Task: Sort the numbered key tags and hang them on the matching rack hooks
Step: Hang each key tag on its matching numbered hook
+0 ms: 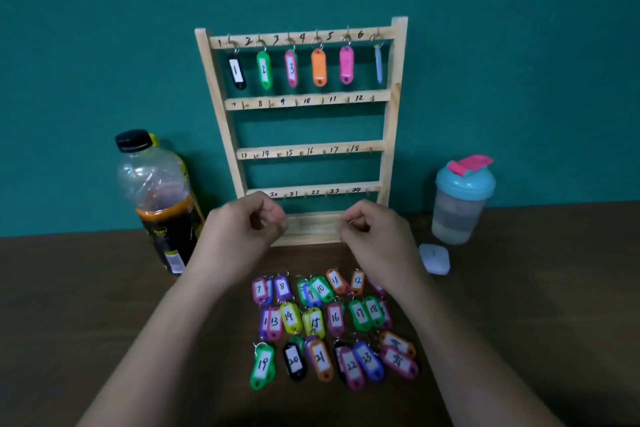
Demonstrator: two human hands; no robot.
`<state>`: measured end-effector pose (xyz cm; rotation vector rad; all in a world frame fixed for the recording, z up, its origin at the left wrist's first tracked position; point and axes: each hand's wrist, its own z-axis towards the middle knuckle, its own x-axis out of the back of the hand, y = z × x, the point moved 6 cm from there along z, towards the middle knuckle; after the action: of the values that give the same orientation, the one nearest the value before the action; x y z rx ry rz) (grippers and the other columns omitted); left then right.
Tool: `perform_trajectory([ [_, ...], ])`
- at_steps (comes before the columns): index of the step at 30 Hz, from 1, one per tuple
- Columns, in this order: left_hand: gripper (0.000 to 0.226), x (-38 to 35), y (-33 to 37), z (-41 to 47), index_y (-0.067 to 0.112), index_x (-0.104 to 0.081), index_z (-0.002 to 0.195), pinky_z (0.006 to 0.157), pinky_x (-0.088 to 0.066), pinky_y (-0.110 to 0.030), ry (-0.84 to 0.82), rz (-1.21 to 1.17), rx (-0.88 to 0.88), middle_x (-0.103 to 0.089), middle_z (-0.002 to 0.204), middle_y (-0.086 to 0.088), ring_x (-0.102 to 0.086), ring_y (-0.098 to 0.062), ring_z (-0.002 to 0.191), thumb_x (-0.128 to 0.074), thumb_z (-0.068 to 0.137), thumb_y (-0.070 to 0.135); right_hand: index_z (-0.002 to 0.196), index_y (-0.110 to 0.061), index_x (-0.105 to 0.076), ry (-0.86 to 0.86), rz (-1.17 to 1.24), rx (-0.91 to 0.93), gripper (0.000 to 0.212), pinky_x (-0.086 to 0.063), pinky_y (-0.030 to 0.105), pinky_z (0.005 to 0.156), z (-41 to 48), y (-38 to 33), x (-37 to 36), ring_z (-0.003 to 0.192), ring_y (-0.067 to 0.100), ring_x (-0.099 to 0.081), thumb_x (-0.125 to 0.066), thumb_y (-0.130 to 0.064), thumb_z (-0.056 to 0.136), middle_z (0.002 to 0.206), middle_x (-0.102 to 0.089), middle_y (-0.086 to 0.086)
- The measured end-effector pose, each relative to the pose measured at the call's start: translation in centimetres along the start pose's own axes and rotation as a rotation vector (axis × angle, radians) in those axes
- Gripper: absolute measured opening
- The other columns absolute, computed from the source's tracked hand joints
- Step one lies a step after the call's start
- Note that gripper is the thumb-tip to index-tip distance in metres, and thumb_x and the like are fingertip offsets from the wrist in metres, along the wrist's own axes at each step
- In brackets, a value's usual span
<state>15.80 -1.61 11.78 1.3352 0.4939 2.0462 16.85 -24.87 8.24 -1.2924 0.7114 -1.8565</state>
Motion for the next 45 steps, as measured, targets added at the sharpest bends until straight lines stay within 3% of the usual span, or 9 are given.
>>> perform_trajectory([
  [6, 0.011, -1.0, -5.5, -1.9, 0.033, -0.074, 0.089, 0.086, -0.057, -0.029, -0.165, 0.070, 0.159, -0.076, 0.087, 0.017, -0.067, 0.001, 0.090, -0.082, 0.088, 0.025, 0.098, -0.029, -0.075, -0.205, -0.137, 0.030, 0.003, -0.044, 0.016, 0.071, -1.7, -1.3, -4.6, 0.088, -0.006, -0.063, -0.072, -0.029, 0.098, 0.094, -0.071, -0.016],
  [10, 0.005, -1.7, -8.6, -2.6, 0.032, -0.077, 0.090, 0.092, -0.057, -0.032, -0.244, 0.124, 0.270, -0.076, 0.093, 0.016, -0.067, -0.003, 0.096, -0.081, 0.088, 0.031, 0.107, -0.028, -0.075, -0.285, -0.212, 0.022, 0.010, -0.052, 0.020, 0.076, -2.1, -1.6, -7.2, 0.089, -0.001, -0.065, -0.075, -0.030, 0.097, 0.096, -0.072, -0.014],
  [14, 0.010, -2.6, -10.2, -3.1, 0.032, -0.076, 0.097, 0.083, -0.049, -0.026, -0.289, 0.176, 0.324, -0.072, 0.099, 0.013, -0.064, -0.008, 0.100, -0.080, 0.090, 0.039, 0.114, -0.027, -0.073, -0.341, -0.322, 0.049, 0.017, -0.059, 0.032, 0.083, -2.2, -2.1, -9.1, 0.089, 0.005, -0.065, -0.075, -0.031, 0.097, 0.099, -0.070, -0.011],
  [22, 0.026, -3.9, -11.0, -3.3, 0.031, -0.070, 0.093, 0.071, -0.041, -0.012, -0.258, 0.124, 0.295, -0.064, 0.102, 0.010, -0.061, -0.006, 0.093, -0.087, 0.079, 0.046, 0.115, -0.025, -0.073, -0.358, -0.404, 0.095, 0.024, -0.055, 0.032, 0.084, -2.6, -2.8, -11.7, 0.099, 0.013, -0.062, -0.078, -0.035, 0.094, 0.107, -0.063, -0.007],
  [25, 0.027, -4.1, -11.3, -3.4, 0.031, -0.070, 0.089, 0.075, -0.045, -0.023, -0.270, 0.138, 0.302, -0.064, 0.102, 0.007, -0.061, -0.009, 0.093, -0.089, 0.077, 0.045, 0.115, -0.024, -0.074, -0.361, -0.412, 0.102, 0.033, -0.057, 0.039, 0.090, -2.5, -2.8, -12.4, 0.102, 0.017, -0.062, -0.079, -0.046, 0.092, 0.109, -0.064, -0.003],
  [32, 0.021, -3.6, -12.1, -3.3, 0.030, -0.070, 0.079, 0.061, -0.041, -0.020, -0.293, 0.163, 0.376, -0.070, 0.088, 0.007, -0.061, -0.009, 0.085, -0.089, 0.080, 0.038, 0.132, -0.028, -0.068, -0.366, -0.593, 0.157, 0.054, -0.037, 0.045, 0.113, -1.7, -2.8, -14.0, 0.133, 0.025, -0.042, -0.070, -0.065, 0.091, 0.135, -0.053, -0.001],
  [36, 0.019, -2.9, -12.5, -3.4, 0.029, -0.071, 0.081, 0.060, -0.040, -0.019, -0.264, 0.168, 0.385, -0.069, 0.089, 0.008, -0.060, -0.006, 0.084, -0.088, 0.082, 0.035, 0.131, -0.031, -0.070, -0.365, -0.618, 0.180, 0.041, -0.033, 0.044, 0.112, -1.8, -2.9, -14.6, 0.134, 0.023, -0.040, -0.072, -0.050, 0.095, 0.136, -0.052, -0.004],
  [40, 0.016, -2.4, -12.9, -3.3, 0.030, -0.072, 0.079, 0.060, -0.039, -0.016, -0.248, 0.199, 0.374, -0.069, 0.086, 0.012, -0.058, -0.001, 0.082, -0.085, 0.086, 0.036, 0.108, -0.033, -0.077, -0.300, -0.581, 0.165, 0.012, -0.036, 0.043, 0.107, -1.7, -2.9, -14.5, 0.126, 0.022, -0.046, -0.072, -0.030, 0.098, 0.125, -0.058, -0.007],
  [45, 0.014, -1.9, -13.1, -3.5, 0.030, -0.072, 0.089, 0.065, -0.045, -0.025, -0.196, 0.178, 0.398, -0.068, 0.090, 0.011, -0.062, -0.008, 0.087, -0.084, 0.086, 0.036, 0.096, -0.035, -0.075, -0.291, -0.586, 0.146, 0.016, -0.039, 0.041, 0.104, -1.5, -2.7, -14.6, 0.118, 0.020, -0.051, -0.071, -0.020, 0.098, 0.111, -0.064, -0.009],
])
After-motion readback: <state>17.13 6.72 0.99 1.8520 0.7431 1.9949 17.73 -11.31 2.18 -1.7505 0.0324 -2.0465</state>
